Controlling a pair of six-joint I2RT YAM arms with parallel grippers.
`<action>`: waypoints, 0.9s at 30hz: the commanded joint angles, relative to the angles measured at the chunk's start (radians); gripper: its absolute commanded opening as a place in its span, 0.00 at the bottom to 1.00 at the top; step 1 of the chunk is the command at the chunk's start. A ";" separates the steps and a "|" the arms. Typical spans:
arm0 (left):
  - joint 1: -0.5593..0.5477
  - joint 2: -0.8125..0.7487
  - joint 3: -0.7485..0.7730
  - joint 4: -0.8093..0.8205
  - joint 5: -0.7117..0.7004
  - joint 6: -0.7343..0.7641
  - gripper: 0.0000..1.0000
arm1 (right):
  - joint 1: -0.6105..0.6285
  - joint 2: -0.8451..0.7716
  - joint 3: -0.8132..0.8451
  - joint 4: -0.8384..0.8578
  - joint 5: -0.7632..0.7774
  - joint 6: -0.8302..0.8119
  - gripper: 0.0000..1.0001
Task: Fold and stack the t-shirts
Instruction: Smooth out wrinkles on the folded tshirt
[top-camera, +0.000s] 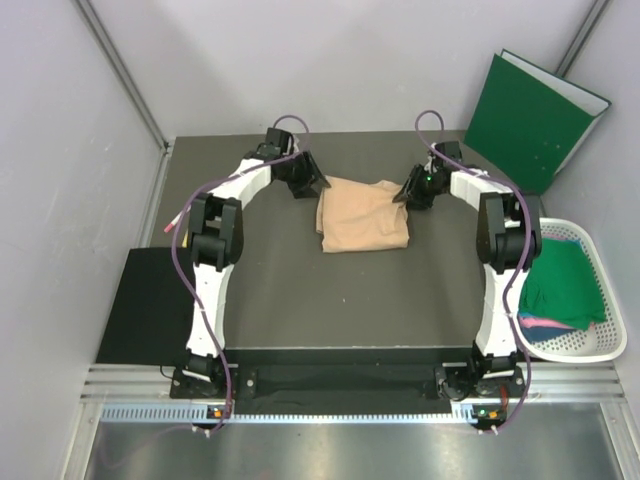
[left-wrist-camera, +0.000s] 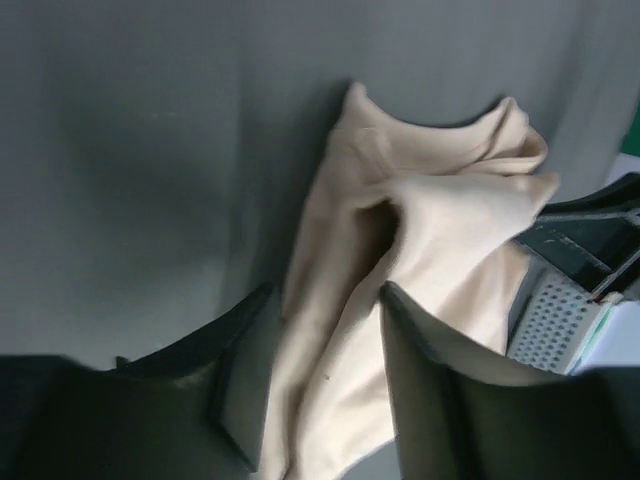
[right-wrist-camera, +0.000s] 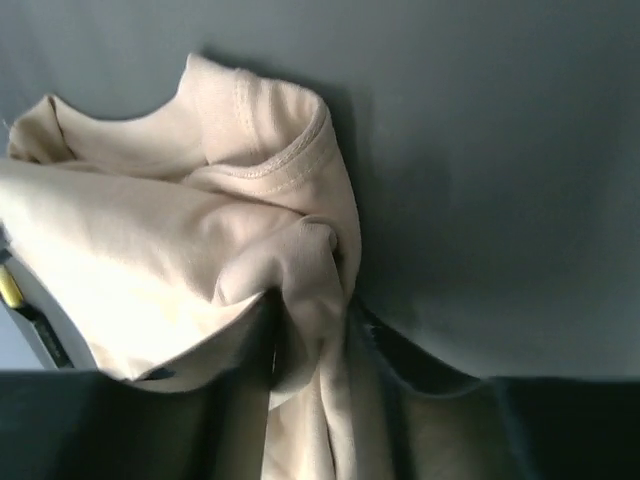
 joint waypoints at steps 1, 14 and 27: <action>0.002 0.032 0.047 0.053 0.003 -0.027 0.22 | -0.001 -0.004 0.049 0.074 -0.034 0.029 0.17; 0.022 -0.097 -0.070 0.127 -0.050 -0.050 0.00 | 0.000 -0.100 0.141 0.134 -0.048 0.005 0.03; 0.021 -0.123 -0.180 0.125 -0.063 -0.070 0.76 | 0.002 0.127 0.276 0.073 0.040 -0.008 0.60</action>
